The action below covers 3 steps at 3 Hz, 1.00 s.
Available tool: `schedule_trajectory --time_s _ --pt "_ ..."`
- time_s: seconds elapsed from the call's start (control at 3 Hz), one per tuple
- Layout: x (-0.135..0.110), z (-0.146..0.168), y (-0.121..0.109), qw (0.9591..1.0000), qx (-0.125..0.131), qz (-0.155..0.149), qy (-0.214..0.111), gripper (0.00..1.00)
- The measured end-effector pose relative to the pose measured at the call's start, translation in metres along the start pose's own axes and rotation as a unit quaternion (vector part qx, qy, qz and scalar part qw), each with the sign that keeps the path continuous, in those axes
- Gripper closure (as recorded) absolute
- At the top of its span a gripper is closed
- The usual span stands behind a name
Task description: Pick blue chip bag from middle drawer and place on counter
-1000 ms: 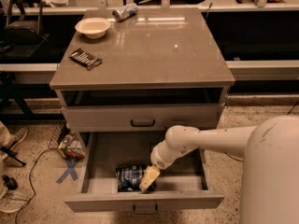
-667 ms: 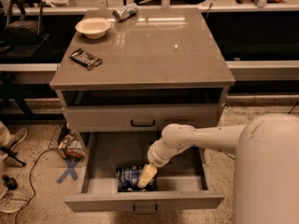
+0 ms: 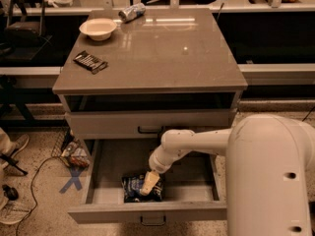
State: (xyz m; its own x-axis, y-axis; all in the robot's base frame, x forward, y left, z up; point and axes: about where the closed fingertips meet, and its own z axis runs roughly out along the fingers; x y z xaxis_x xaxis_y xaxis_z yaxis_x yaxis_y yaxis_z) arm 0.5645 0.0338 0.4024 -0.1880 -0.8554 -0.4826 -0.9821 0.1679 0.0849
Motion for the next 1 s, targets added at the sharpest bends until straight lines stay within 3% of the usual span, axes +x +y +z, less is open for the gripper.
schedule_trajectory --time_s 0.33,0.67,1.0 --pt "0.006 0.017 -0.002 0.9998 0.001 -0.005 0.019 0.13" --pt "0.014 0.017 0.002 0.9996 0.006 -0.007 0.026 0.44" --pt "0.018 0.008 0.005 0.9997 0.012 -0.006 0.023 0.67"
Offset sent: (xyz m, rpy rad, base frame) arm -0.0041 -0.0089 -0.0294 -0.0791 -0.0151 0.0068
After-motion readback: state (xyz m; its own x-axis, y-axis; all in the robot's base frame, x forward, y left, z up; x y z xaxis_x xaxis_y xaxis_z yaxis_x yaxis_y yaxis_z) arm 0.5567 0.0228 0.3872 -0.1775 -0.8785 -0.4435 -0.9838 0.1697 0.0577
